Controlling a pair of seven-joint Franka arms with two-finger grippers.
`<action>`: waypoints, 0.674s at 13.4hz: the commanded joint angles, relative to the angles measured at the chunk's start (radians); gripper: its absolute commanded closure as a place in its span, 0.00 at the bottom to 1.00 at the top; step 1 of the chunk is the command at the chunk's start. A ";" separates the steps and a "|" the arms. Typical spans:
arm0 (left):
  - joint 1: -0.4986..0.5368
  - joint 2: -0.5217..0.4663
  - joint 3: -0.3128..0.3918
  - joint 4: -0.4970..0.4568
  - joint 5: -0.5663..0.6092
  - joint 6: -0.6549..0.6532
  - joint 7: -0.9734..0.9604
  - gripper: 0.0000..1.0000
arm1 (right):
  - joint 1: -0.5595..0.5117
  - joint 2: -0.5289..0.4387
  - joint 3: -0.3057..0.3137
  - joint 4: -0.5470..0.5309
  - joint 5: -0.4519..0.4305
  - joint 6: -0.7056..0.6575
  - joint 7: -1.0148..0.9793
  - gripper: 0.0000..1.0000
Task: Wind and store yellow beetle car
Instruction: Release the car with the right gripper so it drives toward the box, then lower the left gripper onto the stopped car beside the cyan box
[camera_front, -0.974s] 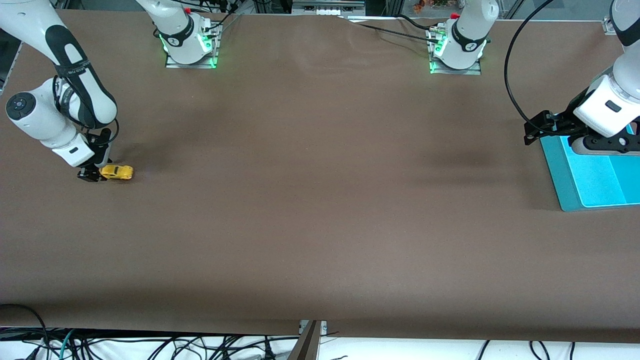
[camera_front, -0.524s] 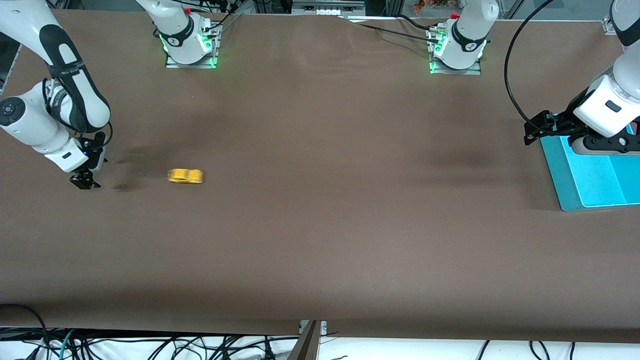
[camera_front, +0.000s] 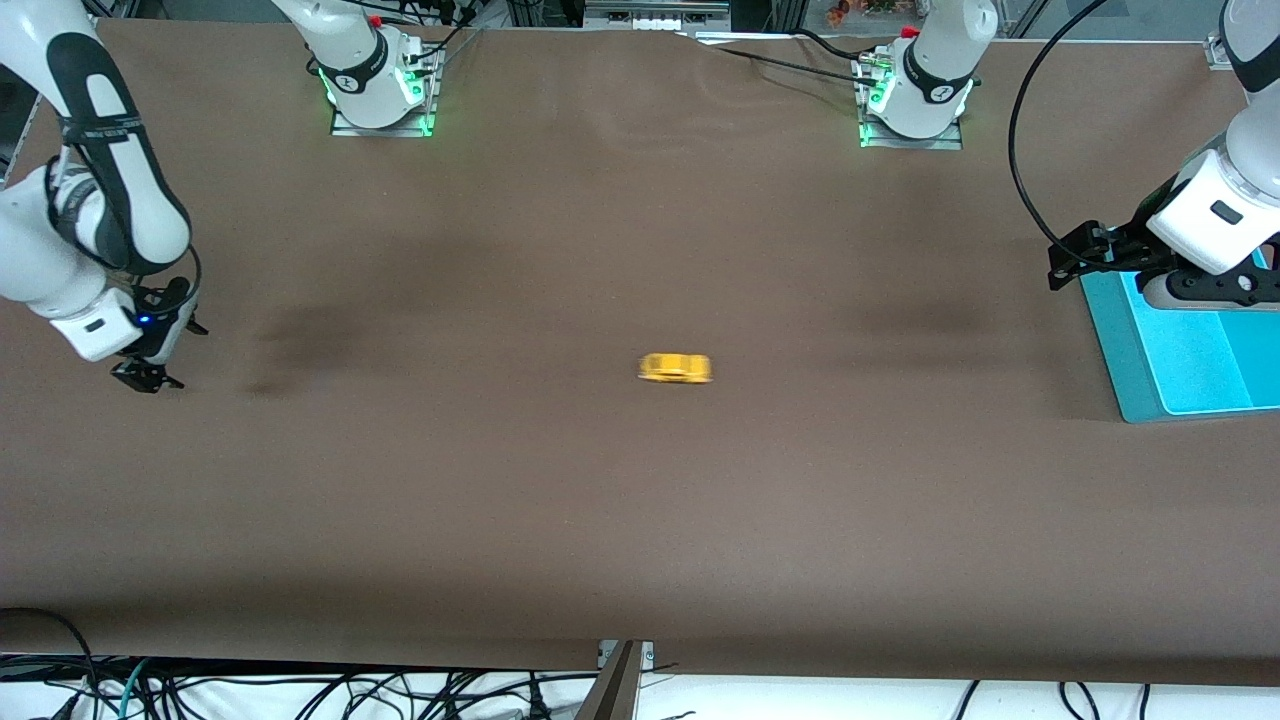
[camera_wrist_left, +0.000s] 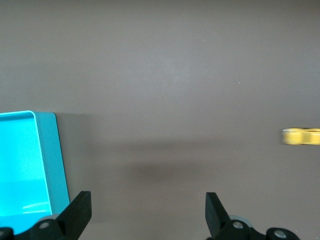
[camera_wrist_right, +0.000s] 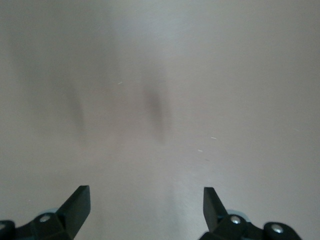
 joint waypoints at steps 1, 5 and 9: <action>0.002 0.004 0.001 0.023 -0.027 -0.025 -0.001 0.00 | 0.000 -0.004 0.034 0.142 0.010 -0.171 0.169 0.00; 0.001 0.004 0.001 0.023 -0.027 -0.025 -0.001 0.00 | 0.042 -0.012 0.037 0.228 0.010 -0.290 0.374 0.00; 0.001 0.010 0.002 0.020 -0.044 -0.047 0.001 0.00 | 0.128 -0.013 0.036 0.337 -0.002 -0.457 0.693 0.00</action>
